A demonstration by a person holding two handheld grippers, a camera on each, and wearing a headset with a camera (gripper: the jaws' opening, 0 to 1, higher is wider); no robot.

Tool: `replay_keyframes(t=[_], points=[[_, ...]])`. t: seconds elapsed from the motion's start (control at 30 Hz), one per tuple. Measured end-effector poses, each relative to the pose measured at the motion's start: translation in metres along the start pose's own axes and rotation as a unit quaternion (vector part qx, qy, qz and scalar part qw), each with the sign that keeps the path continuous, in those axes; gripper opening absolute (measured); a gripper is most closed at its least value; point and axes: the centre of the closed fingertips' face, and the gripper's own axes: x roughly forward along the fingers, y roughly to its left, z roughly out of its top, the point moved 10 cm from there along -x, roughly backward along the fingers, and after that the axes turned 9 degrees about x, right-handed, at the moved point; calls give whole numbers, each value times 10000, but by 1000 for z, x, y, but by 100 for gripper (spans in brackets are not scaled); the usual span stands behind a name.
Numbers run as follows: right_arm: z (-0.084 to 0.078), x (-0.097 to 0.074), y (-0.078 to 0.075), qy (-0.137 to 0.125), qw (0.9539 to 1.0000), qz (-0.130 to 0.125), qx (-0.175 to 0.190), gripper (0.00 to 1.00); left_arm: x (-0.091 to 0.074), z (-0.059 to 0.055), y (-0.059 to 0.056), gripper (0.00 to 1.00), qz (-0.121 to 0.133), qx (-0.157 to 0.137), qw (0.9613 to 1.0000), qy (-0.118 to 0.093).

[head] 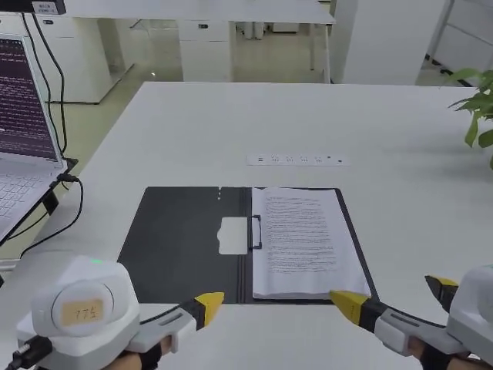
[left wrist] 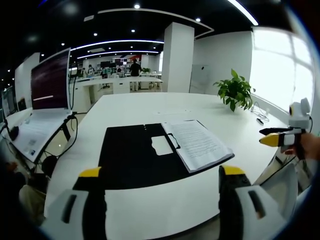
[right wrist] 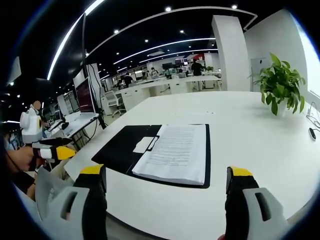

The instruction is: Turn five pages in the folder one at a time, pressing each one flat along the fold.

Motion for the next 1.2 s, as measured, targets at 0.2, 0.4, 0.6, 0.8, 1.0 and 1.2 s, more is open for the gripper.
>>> replay_keyframes(t=[0.2,0.4,0.6,0.8,1.0,1.2], points=[[-1,1,0,-3,10000,-4,32,99,1,0,1,95,6,-15,10000,-8],[-1,2,0,-4,10000,-12,49,99,2,0,2,95,-19,-25,10000,8],[-1,2,1,-11,10000,-27,61,99,3,0,1,95,-48,2,10000,12],[-1,2,2,-16,10000,-36,24,99,1,3,1,95,-54,-4,10000,-42],[-2,0,2,-31,10000,-55,30,100,1,0,0,95,-59,7,10000,-21],[-5,-1,1,-18,10000,-72,36,100,-1,-1,0,95,-63,12,10000,-26]])
